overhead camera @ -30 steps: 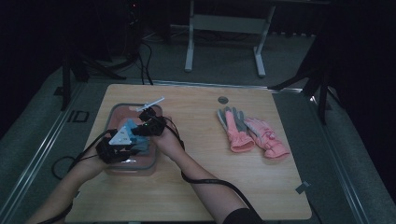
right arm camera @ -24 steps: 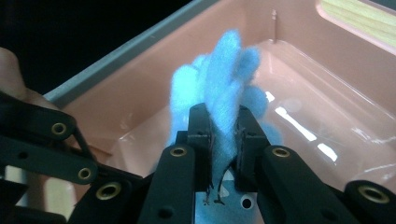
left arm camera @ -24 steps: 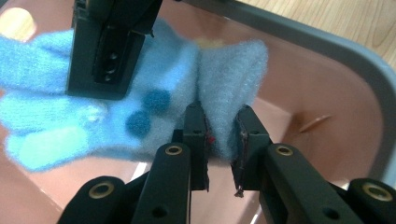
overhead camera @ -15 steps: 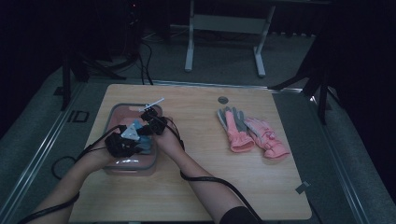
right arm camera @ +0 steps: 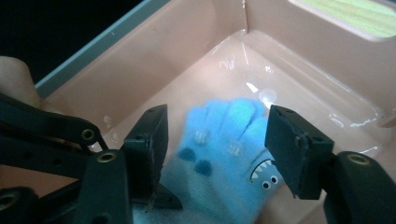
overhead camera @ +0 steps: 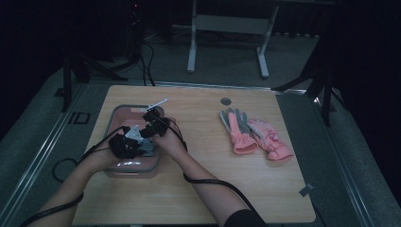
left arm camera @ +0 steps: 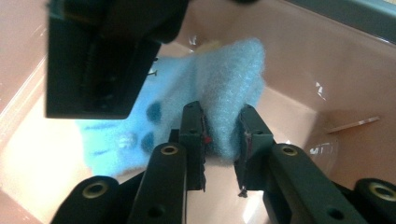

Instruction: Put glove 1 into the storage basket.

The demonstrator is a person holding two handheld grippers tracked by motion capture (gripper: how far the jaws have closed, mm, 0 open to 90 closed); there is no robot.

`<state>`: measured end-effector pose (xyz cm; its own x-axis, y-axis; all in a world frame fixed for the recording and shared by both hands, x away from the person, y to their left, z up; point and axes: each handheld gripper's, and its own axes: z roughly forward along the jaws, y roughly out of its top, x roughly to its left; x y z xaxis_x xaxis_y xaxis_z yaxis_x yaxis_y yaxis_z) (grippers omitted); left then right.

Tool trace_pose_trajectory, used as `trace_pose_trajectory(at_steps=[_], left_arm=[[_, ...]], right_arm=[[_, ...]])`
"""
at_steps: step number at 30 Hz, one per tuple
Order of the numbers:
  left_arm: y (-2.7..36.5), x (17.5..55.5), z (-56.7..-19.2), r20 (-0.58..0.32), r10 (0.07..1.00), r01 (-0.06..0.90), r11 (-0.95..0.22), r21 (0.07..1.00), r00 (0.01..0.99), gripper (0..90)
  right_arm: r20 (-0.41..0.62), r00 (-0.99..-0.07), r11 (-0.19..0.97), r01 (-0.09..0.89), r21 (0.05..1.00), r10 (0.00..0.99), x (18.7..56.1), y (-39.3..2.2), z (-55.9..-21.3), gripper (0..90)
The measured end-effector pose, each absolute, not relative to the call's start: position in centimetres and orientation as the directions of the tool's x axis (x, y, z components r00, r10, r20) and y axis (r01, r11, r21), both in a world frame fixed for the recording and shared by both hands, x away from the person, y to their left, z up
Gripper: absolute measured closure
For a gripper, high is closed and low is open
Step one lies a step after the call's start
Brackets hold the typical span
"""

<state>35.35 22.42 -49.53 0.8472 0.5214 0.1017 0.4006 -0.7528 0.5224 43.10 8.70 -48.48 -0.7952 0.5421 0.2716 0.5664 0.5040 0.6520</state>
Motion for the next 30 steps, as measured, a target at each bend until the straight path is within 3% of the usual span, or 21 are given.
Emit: trace_pose_trajectory(at_steps=[4, 5, 7, 9, 18, 30], left_arm=[[22.5, 35.4, -49.4, 0.074, 0.533, 0.421, -0.738, 0.527, 0.843, 69.7], [22.5, 35.3, -49.3, 0.074, 0.543, 0.428, -0.731, 0.531, 0.837, 57.5], [22.8, 35.1, -49.0, 0.067, 0.556, 0.439, -0.719, 0.539, 0.828, 49.0], [23.1, 34.8, -48.6, 0.067, 0.574, 0.441, -0.694, 0.569, 0.816, 46.1], [23.7, 33.1, -47.0, 0.028, 0.622, 0.458, -0.605, 0.651, 0.783, 45.8], [22.0, 32.2, -45.0, -0.002, 0.589, 0.433, -0.591, 0.681, 0.808, 47.4]], right_arm=[[0.274, -0.794, 0.498, 0.567, 0.656, 0.543, 43.1, 8.6, -48.3, 34.8], [0.281, -0.796, 0.493, 0.566, 0.661, 0.537, 43.1, 8.4, -48.0, 30.1], [0.283, -0.797, 0.491, 0.565, 0.663, 0.534, 43.1, 8.2, -47.7, 27.1], [0.293, -0.799, 0.489, 0.565, 0.664, 0.524, 43.1, 7.9, -47.3, 24.9], [0.301, -0.82, 0.486, 0.541, 0.686, 0.487, 41.9, 6.5, -45.8, 21.4], [0.181, -0.878, 0.524, 0.418, 0.742, 0.443, 39.8, 2.9, -44.6, 17.9]])
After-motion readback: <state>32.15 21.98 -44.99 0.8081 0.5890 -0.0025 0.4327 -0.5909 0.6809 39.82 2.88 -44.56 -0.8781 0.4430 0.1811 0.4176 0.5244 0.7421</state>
